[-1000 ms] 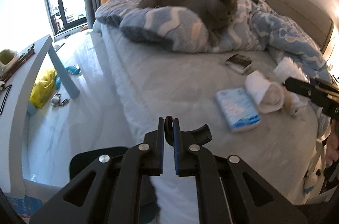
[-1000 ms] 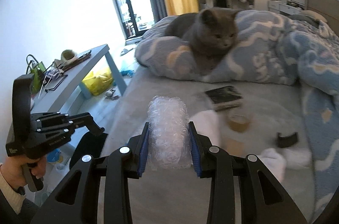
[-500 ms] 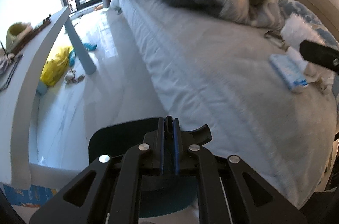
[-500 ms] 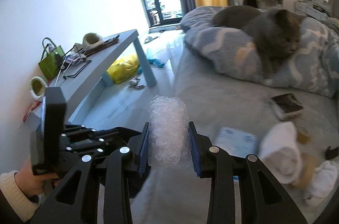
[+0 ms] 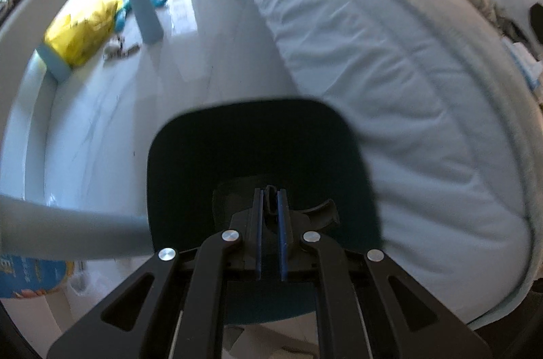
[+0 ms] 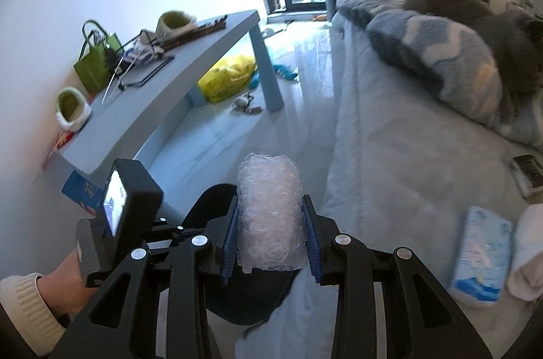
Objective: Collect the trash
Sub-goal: 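Carry the bubble wrap with the right tool over the dark bin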
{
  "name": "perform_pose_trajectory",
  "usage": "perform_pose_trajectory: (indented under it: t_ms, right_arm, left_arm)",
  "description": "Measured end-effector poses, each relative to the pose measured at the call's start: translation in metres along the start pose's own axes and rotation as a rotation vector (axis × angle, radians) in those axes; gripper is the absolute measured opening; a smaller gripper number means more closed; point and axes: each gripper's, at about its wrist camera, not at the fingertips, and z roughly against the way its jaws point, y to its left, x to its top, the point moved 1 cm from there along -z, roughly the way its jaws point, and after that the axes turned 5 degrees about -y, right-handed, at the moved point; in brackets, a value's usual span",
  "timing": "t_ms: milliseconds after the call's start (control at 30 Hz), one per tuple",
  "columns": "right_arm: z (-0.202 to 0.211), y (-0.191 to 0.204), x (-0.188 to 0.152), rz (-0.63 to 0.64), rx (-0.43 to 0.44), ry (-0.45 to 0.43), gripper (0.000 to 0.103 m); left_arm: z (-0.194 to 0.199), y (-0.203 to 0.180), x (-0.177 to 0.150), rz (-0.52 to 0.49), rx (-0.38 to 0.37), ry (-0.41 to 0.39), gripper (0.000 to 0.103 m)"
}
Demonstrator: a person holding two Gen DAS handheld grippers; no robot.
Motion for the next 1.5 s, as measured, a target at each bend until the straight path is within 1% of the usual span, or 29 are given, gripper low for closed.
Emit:
perform_pose_trajectory:
  t_ms: [167,400,467,533,600,667,767,867,933,967,1000,1133,1233,1400,1500]
  right_arm:
    - [-0.023,0.014,-0.006,0.002,0.025,0.056,0.035]
    - [-0.054,0.022,-0.015,-0.008,0.025,0.152,0.035]
    - [-0.065,0.023,-0.019,-0.025,0.029,0.175,0.035]
    - [-0.072,0.023,-0.021,-0.033,0.029,0.189,0.035]
    - [-0.080,0.023,-0.024,-0.031,0.020,0.205,0.035]
    - [-0.086,0.023,-0.027,-0.032,0.016,0.217,0.035]
    - [-0.095,0.024,-0.031,-0.049,0.020,0.233,0.035]
    - [-0.103,0.026,-0.035,-0.059,0.025,0.247,0.035]
    - [-0.109,0.028,-0.037,-0.055,0.021,0.255,0.035]
    - [-0.112,0.029,-0.038,-0.056,0.021,0.256,0.035]
    - [-0.114,0.030,-0.039,-0.055,0.021,0.257,0.035]
    - [-0.125,0.036,-0.043,-0.052,0.022,0.277,0.035]
    - [-0.134,0.039,-0.047,-0.048,0.018,0.294,0.035]
    - [-0.151,0.042,-0.058,-0.067,0.031,0.334,0.035]
    - [-0.164,0.048,-0.067,-0.059,0.033,0.366,0.035]
  left_arm:
    - [-0.016,0.012,-0.018,0.022,-0.003,0.066,0.009]
    - [-0.026,0.020,-0.030,0.037,-0.028,0.112,0.009]
    - [-0.024,0.021,-0.032,0.028,-0.021,0.112,0.012]
    - [-0.018,0.020,-0.035,0.031,-0.030,0.100,0.018]
    - [-0.012,0.022,-0.033,0.030,-0.019,0.079,0.038]
    - [-0.005,0.025,-0.033,0.029,-0.015,0.056,0.044]
    - [0.003,0.029,-0.030,0.018,-0.004,0.026,0.044]
    - [0.020,0.034,-0.026,-0.001,0.006,-0.029,0.045]
    - [0.032,0.035,-0.024,-0.004,0.016,-0.063,0.047]
    - [0.039,0.037,-0.023,-0.006,0.034,-0.087,0.051]
    - [0.045,0.037,-0.021,-0.009,0.042,-0.101,0.052]
    - [0.071,0.040,-0.014,-0.020,0.044,-0.176,0.051]
    - [0.090,0.043,-0.011,-0.018,0.052,-0.226,0.049]
    - [0.113,0.051,-0.008,0.005,0.037,-0.284,0.039]
    - [0.126,0.051,-0.005,0.002,0.038,-0.316,0.037]
